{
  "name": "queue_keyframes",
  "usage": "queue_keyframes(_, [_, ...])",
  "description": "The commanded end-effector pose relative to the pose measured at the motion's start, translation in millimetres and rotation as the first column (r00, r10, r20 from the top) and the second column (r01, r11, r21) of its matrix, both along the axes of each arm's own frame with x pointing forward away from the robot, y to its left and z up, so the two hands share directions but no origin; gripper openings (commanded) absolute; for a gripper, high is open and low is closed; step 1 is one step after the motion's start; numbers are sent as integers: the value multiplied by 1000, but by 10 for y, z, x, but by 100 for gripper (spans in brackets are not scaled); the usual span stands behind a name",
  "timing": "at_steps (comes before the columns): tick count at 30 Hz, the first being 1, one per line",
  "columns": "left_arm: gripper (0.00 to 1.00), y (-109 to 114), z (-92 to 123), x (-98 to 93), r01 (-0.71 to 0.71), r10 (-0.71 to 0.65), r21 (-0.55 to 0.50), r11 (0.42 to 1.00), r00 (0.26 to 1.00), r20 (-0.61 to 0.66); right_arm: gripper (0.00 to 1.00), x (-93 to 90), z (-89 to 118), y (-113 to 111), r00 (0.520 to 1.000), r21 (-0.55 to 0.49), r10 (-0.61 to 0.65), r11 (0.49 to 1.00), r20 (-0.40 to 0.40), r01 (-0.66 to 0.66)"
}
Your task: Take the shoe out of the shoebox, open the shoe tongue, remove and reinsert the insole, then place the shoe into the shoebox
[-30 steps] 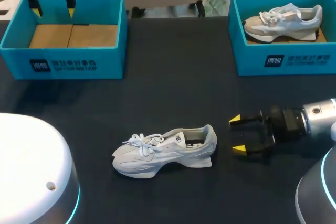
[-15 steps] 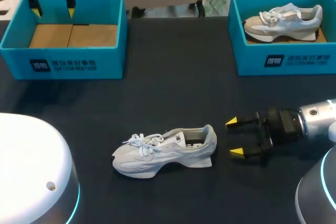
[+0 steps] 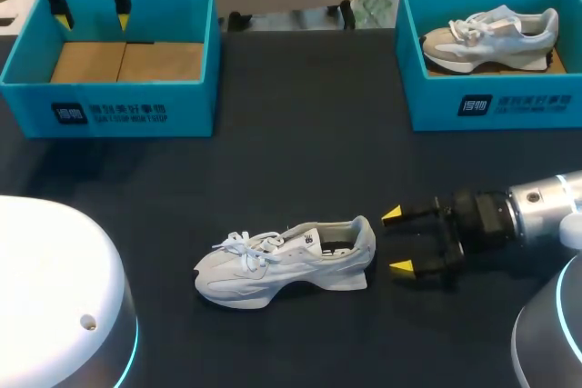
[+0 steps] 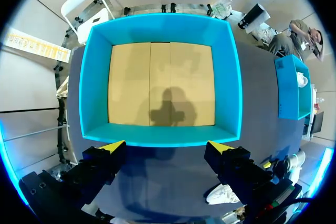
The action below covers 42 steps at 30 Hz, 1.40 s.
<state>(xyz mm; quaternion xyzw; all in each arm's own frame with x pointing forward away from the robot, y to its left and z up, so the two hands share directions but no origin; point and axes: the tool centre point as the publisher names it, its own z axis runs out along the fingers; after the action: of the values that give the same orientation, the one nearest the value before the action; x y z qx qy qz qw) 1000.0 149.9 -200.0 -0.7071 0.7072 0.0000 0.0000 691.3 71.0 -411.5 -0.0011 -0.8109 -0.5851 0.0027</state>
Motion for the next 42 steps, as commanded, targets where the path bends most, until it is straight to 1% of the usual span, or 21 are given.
queue_keyframes(1, [100, 0, -1, 0, 0, 0, 0, 1000, 1000, 0, 100, 9, -12, 84, 1000, 3, 7, 1000, -7, -7])
queue_keyframes(4, [100, 0, -1, 0, 0, 0, 0, 1000, 1000, 0, 100, -2, -31, 164, 1000, 12, 24, 1000, -7, -24])
queue_keyframes(7, [100, 0, -1, 0, 0, 0, 0, 1000, 1000, 0, 100, -15, -29, 188, 1000, 17, 21, 1000, -12, -21])
queue_keyframes(11, [100, 0, -1, 0, 0, 0, 0, 1000, 1000, 0, 100, -36, -13, 221, 1000, 30, 20, 999, 8, -20])
queue_keyframes(20, [100, 0, -1, 0, 0, 0, 0, 1000, 1000, 0, 100, -66, -5, 337, 999, 46, 31, 998, 13, -31])
queue_keyframes(26, [100, 0, -1, 0, 0, 0, 0, 1000, 1000, 0, 100, -56, 10, 406, 999, 58, 46, 997, 16, -46])
queue_keyframes(36, [100, 0, -1, 0, 0, 0, 0, 1000, 1000, 0, 100, -75, -6, 507, 998, 62, 59, 996, -11, -59])
queue_keyframes(42, [100, 0, -1, 0, 0, 0, 0, 1000, 1000, 0, 100, -118, -2, 557, 998, 66, 62, 996, -12, -61])
